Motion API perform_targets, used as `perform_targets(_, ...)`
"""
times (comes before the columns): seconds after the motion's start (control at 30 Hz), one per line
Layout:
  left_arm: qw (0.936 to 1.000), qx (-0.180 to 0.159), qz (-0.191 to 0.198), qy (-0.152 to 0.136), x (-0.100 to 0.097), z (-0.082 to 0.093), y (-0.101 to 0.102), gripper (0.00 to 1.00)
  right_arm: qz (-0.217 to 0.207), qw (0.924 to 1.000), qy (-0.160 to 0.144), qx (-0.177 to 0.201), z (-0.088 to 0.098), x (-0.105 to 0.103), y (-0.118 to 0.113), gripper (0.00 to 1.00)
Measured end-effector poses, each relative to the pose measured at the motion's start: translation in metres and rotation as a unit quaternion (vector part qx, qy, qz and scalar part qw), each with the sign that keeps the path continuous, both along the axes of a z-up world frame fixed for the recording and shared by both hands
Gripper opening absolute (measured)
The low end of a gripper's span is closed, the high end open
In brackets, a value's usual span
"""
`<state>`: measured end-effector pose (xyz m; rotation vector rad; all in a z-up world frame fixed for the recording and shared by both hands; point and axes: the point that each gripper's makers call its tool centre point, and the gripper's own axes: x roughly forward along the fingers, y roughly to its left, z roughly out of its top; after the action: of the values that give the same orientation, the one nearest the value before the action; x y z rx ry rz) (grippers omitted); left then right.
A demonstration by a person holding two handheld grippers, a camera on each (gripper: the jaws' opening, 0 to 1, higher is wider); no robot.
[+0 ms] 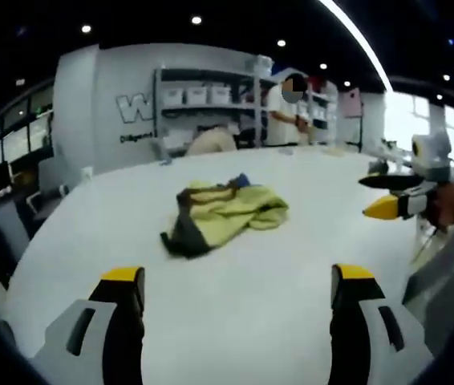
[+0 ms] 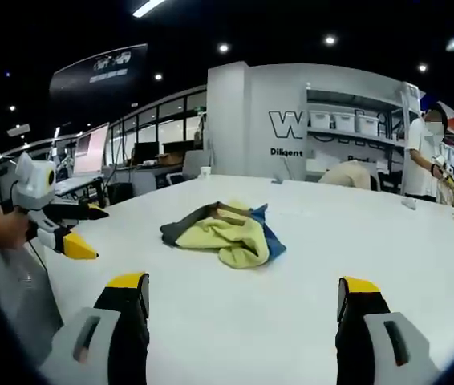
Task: Fold the garment on the visible template until the final outline fits inside the template.
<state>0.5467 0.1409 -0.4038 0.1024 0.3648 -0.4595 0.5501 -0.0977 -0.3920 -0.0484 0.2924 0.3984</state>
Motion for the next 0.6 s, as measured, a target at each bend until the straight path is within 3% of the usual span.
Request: perform_targets(0.6, 0.9999, -0.013, 0.007, -0.003, 0.0018, 0.003, 0.0028, 0.99, -0.003, 1.0, 0.002, -0.001, 0.0007, -0.0008, -0.0012, 0.99)
